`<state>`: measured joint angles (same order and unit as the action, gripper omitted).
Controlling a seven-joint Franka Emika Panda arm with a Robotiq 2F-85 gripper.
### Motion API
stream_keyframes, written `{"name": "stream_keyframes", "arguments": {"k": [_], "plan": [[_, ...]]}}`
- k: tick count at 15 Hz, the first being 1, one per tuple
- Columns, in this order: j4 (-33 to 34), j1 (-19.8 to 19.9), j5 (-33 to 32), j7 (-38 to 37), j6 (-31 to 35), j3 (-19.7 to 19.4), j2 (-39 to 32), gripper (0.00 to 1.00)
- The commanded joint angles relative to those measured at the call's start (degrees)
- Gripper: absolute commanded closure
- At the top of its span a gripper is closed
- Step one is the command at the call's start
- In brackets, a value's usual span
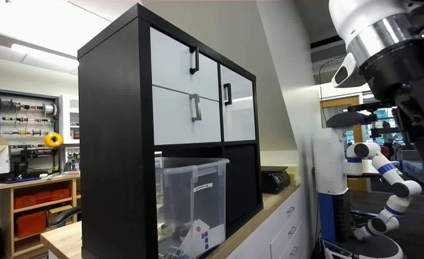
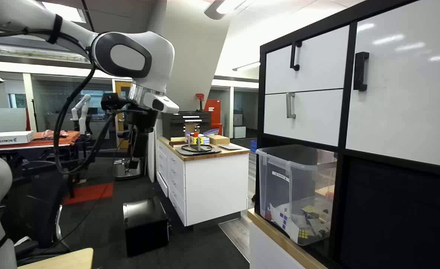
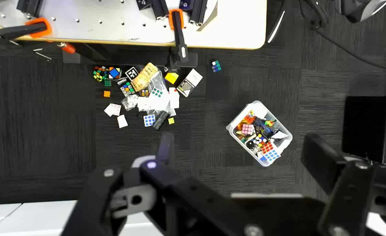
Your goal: Pull the box under the cabinet
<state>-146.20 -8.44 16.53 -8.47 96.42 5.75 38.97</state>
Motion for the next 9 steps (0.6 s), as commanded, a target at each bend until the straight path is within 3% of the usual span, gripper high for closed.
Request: {"name": "stream_keyframes", "arguments": {"k": [1, 9], "plan": [[0.11, 0.93, 0.37, 0.45, -0.23, 0.73, 0.03, 0.00], [0.18, 1.23, -0.18, 1.18, 0.60, 0.78, -0.48, 0.00]]}}
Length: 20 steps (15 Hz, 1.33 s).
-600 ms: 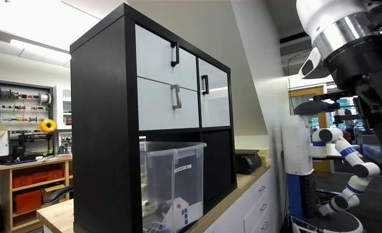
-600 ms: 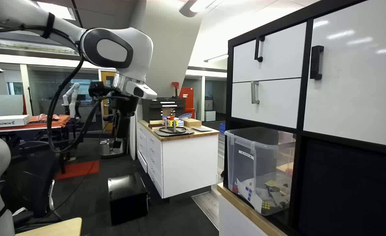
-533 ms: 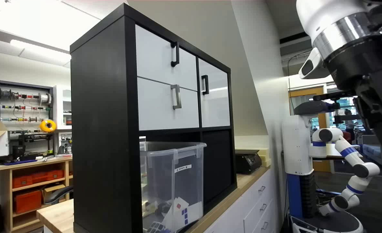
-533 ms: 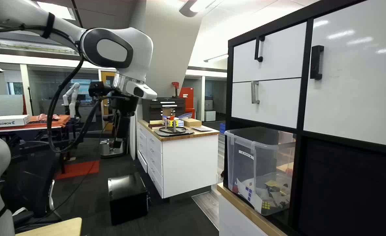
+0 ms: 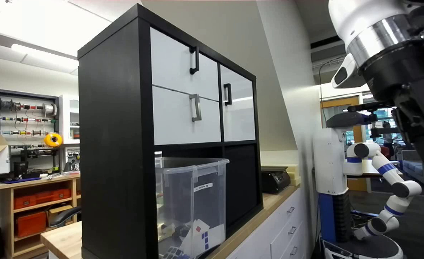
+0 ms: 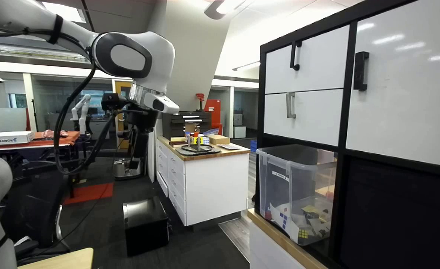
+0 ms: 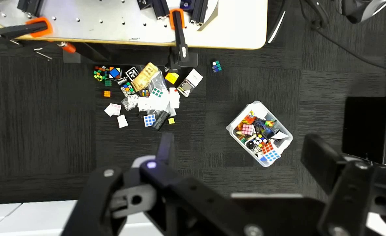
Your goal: Pull the box under the cabinet
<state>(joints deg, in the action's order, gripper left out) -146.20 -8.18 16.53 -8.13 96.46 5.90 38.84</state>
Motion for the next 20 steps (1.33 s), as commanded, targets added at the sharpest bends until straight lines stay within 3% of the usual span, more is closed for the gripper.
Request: {"name": "stream_keyframes", "arguments": {"k": [1, 4, 12, 20], "plan": [[0.25, 1.00, -0.53, 1.55, 1.27, 0.57, -0.67, 0.00], [0.75, 1.23, -2.10, 3.47, 3.60, 0.41, -2.11, 0.00], [3.46, 2.14, -10.97, 13.34, 17.63, -1.98, -10.44, 0.00], [13.75, 4.22, -16.47, 19.52, 27.86, -5.51, -24.95, 0.00]]}}
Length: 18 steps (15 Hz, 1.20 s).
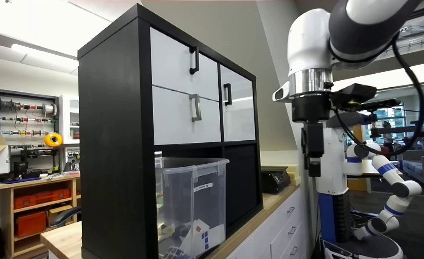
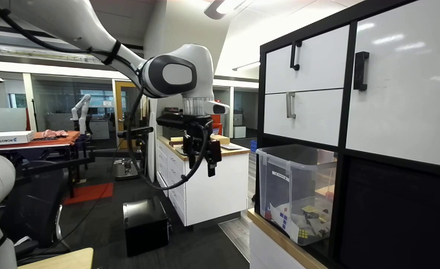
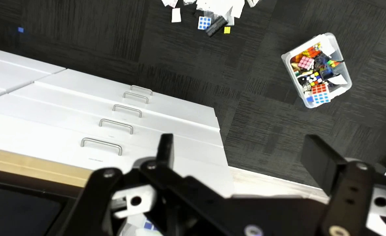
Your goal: Pull the box under the cabinet
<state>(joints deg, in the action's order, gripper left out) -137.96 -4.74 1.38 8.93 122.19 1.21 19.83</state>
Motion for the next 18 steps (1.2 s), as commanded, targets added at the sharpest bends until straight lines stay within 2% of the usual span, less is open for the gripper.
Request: {"name": "stream_keyframes", "arguments": {"k": [1, 6, 7, 10, 18], "plan": [[7.34, 0.92, -1.49, 3.32, 3.10, -1.07, -7.86, 0.00], [14.66, 1.42, -1.73, 8.93, 5.00, -1.63, -14.22, 0.00], [11.54, 1.28, -0.94, 6.55, 4.50, -1.01, -11.93, 0.00], [14.05, 1.55, -0.94, 8.01, 4.61, -1.13, -14.05, 0.00], [13.58, 1.54, -1.61, 8.39, 5.60, -1.02, -14.67, 0.00]]}}
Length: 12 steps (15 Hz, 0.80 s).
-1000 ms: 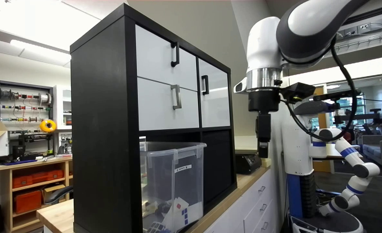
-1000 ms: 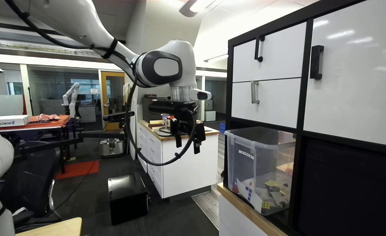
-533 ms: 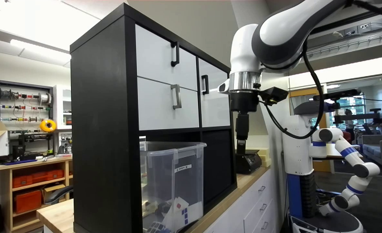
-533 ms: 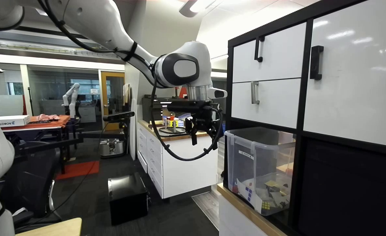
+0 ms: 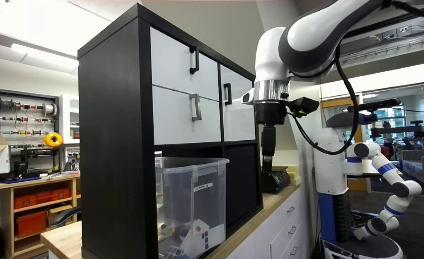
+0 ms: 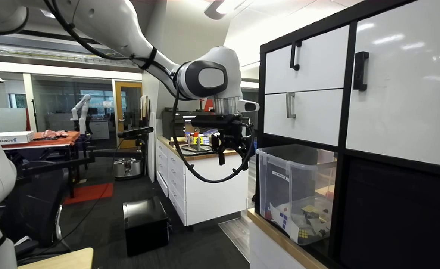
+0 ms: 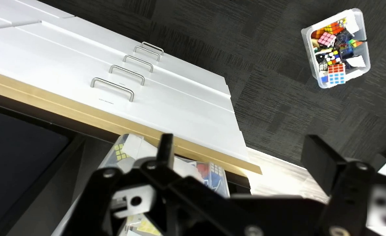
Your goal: Pull the box under the cabinet
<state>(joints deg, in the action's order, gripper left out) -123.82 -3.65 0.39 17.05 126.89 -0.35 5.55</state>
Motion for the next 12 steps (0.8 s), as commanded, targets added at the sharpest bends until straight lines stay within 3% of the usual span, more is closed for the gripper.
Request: {"name": "stream_keyframes", "arguments": {"k": [1, 12], "plan": [[-0.85, 0.36, -0.77, 0.90, 1.79, 0.66, -0.90, 0.00], [-0.11, 0.65, -6.79, 7.08, 14.22, 1.76, -7.59, 0.00]]}}
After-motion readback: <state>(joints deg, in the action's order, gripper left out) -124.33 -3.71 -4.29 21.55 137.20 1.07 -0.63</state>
